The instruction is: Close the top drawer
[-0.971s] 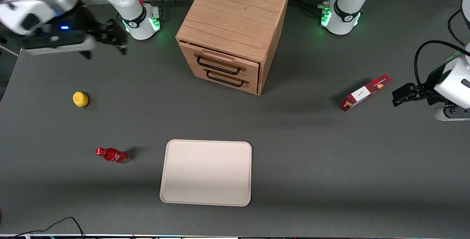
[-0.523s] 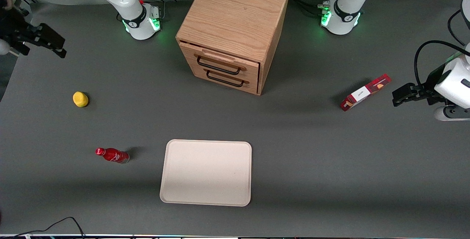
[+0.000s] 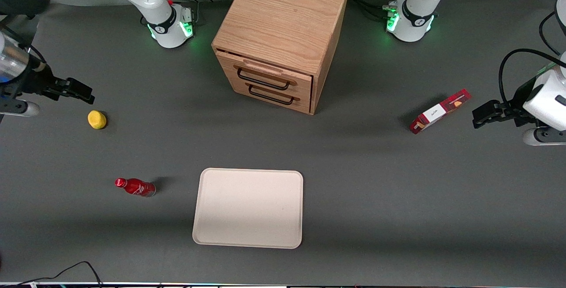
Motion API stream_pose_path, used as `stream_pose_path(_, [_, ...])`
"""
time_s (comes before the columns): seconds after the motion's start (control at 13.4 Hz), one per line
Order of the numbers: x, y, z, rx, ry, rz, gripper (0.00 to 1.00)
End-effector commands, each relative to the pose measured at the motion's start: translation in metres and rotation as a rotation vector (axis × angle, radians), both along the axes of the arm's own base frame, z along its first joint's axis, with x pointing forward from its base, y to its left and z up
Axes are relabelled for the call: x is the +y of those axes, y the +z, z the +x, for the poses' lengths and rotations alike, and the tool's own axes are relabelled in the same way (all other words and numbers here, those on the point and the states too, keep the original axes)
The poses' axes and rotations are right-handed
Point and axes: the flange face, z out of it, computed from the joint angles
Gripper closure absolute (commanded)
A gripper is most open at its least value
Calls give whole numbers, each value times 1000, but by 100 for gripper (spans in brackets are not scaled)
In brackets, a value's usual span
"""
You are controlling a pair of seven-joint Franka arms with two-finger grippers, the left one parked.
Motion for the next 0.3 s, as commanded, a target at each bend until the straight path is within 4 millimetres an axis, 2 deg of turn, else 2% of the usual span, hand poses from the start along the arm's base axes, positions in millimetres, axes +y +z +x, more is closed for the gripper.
stream_pose_path(0.0, [-2,8,-16,-34,-12,25,0])
stream_pose_path(0.22, [-19,23,-8,-45,-82,31,0])
